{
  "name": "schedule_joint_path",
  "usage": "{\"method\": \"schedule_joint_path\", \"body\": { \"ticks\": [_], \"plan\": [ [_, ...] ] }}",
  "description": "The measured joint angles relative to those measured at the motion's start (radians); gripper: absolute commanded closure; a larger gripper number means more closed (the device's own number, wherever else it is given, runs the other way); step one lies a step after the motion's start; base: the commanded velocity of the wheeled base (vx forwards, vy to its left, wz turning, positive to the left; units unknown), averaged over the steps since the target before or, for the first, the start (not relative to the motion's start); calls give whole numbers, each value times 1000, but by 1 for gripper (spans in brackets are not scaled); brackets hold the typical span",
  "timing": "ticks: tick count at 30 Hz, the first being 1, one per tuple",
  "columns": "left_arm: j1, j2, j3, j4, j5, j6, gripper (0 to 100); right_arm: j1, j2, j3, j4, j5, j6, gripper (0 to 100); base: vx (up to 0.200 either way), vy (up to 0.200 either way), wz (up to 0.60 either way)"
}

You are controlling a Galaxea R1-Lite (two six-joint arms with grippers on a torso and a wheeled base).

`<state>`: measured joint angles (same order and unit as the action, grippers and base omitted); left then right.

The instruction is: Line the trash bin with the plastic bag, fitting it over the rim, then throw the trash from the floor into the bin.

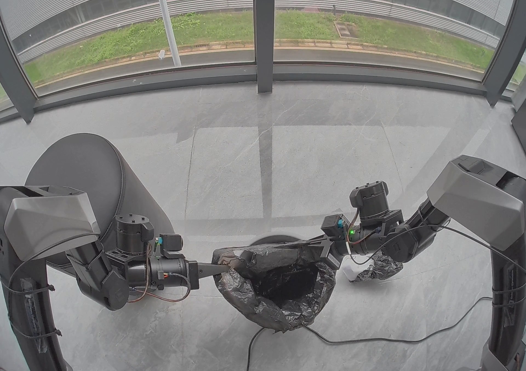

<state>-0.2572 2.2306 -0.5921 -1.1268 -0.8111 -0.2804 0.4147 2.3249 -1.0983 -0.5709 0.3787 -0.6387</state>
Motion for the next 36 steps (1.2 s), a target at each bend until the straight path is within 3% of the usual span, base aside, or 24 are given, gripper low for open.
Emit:
{"method": "schedule_joint_path", "body": {
  "ticks": [33,34,36],
  "plan": [
    [48,137,-73,4,74,-2,100,3,57,-49,-211,0,150,100,0,0,0],
    [49,138,-73,12,80,-1,0,5,57,-46,-216,0,150,100,0,0,0],
    [49,140,-73,30,97,-1,0,7,57,-41,-220,1,151,100,0,0,0]
  ]
}}
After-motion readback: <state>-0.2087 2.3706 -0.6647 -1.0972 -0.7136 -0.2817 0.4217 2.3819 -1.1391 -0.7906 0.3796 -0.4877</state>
